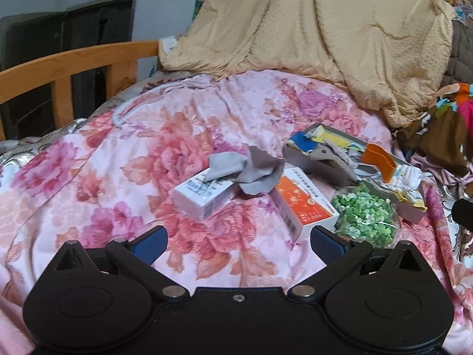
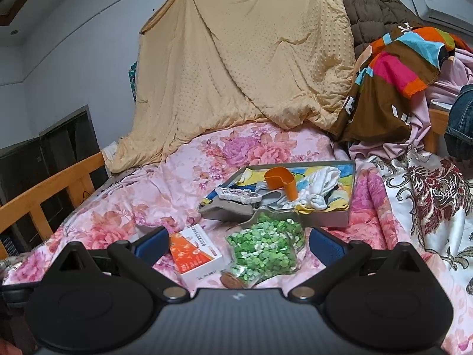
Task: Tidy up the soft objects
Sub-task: 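Withdraw both grippers from the tray toward the grey cloth and boxes, then grasp the grey cloth with the left gripper while the right reaches into the tray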
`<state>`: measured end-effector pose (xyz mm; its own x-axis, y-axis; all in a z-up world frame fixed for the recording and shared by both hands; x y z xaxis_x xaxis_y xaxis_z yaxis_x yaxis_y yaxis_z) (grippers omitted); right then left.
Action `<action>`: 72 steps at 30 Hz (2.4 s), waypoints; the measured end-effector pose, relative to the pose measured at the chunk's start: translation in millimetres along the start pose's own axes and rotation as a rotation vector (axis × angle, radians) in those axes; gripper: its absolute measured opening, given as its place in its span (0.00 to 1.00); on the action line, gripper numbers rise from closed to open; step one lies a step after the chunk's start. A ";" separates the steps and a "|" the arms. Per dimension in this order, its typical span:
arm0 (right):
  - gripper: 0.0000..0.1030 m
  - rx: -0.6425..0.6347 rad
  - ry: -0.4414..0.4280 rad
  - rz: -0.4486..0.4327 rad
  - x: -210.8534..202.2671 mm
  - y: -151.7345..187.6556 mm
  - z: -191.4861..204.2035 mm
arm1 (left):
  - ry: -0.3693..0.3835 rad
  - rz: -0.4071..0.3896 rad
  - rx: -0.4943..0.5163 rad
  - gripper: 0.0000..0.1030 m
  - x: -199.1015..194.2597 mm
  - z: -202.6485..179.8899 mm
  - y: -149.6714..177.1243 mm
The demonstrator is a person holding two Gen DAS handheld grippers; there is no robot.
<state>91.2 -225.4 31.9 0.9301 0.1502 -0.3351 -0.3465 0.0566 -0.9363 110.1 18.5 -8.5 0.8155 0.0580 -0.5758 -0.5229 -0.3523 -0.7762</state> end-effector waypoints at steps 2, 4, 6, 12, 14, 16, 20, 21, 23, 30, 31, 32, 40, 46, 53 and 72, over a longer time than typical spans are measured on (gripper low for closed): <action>1.00 0.007 -0.003 0.006 -0.9 -3.8 5.1 | -0.003 0.020 -0.012 0.99 -0.7 2.5 -5.4; 1.00 0.004 -0.013 0.009 -2.6 -8.4 13.6 | -0.002 0.030 -0.024 0.99 -1.2 5.0 -12.4; 1.00 -0.004 -0.026 0.015 -4.0 -13.9 24.2 | 0.008 0.038 -0.036 0.99 -0.8 7.0 -19.5; 1.00 -0.007 -0.052 -0.005 -12.2 -32.7 51.6 | 0.009 0.080 0.036 0.99 3.2 12.0 -42.0; 1.00 -0.019 -0.061 -0.015 -13.2 -34.7 54.0 | 0.008 0.080 0.066 0.99 3.1 14.3 -47.4; 1.00 -0.031 -0.059 -0.006 -10.4 -31.8 53.8 | 0.016 0.085 0.098 0.99 3.3 15.2 -49.8; 1.00 -0.052 -0.061 0.022 -1.6 -23.0 49.5 | 0.059 0.110 0.115 0.99 6.9 16.6 -45.9; 1.00 -0.058 -0.055 0.028 1.3 -20.3 47.7 | 0.069 0.115 0.114 0.99 9.1 17.8 -44.5; 1.00 -0.057 -0.044 0.051 9.7 -14.1 43.1 | 0.065 0.129 0.111 0.99 14.0 20.9 -41.1; 1.00 -0.023 -0.029 0.165 45.8 5.0 33.1 | 0.033 0.243 -0.011 0.99 37.6 35.5 -39.4; 1.00 -0.028 -0.026 0.178 50.7 7.5 33.5 | 0.032 0.258 -0.032 0.99 40.0 37.4 -40.1; 1.00 -0.032 -0.022 0.196 57.0 9.9 34.5 | 0.034 0.266 -0.051 0.99 42.6 40.2 -40.5; 1.00 -0.041 -0.012 0.318 103.5 25.2 43.0 | 0.045 0.275 -0.052 0.99 60.7 49.1 -42.2; 1.00 -0.082 -0.032 0.350 128.4 20.3 57.3 | 0.057 0.199 0.024 0.99 69.4 48.3 -49.1; 1.00 -0.218 -0.102 0.416 154.6 22.9 81.8 | 0.067 0.155 0.074 0.99 81.6 53.9 -49.4; 1.00 -0.592 -0.166 0.451 202.4 13.2 129.0 | 0.116 0.104 -0.015 0.99 93.6 63.0 -67.6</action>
<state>259.2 -66.8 -34.7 0.6671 0.1822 -0.7224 -0.5224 -0.5770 -0.6279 206.1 106.6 -26.1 0.7808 -0.0877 -0.6186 -0.6030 -0.3647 -0.7095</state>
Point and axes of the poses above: each gripper's, at about its wrist camera, not at the fingertips, and x roughly the way its jaws point, z to its left, y to its underside, the point moved 4 cm from there along x, roughly the way its jaws point, and after that the axes turned 6 degrees about -x, right-handed, at the moved point
